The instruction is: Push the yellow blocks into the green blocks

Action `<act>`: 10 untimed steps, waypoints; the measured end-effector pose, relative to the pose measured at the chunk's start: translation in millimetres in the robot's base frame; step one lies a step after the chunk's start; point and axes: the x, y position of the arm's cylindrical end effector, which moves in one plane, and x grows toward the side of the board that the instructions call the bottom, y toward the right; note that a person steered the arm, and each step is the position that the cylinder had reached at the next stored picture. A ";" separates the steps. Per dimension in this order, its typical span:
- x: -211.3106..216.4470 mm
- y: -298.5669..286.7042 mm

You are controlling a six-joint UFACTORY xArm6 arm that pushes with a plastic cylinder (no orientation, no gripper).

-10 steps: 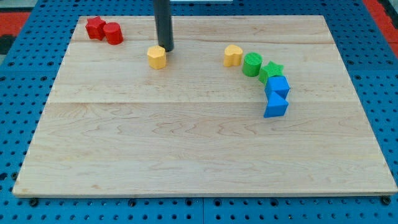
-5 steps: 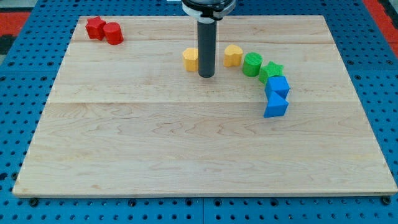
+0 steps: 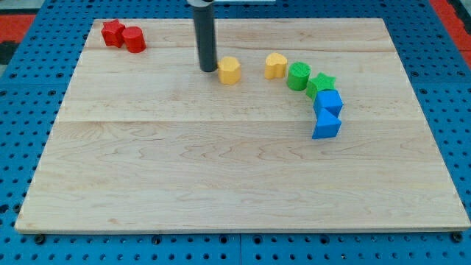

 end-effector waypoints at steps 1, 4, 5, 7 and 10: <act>0.3 51.5; 23.2 48.0; 38.1 48.8; 70.4 92.3; 138.8 103.3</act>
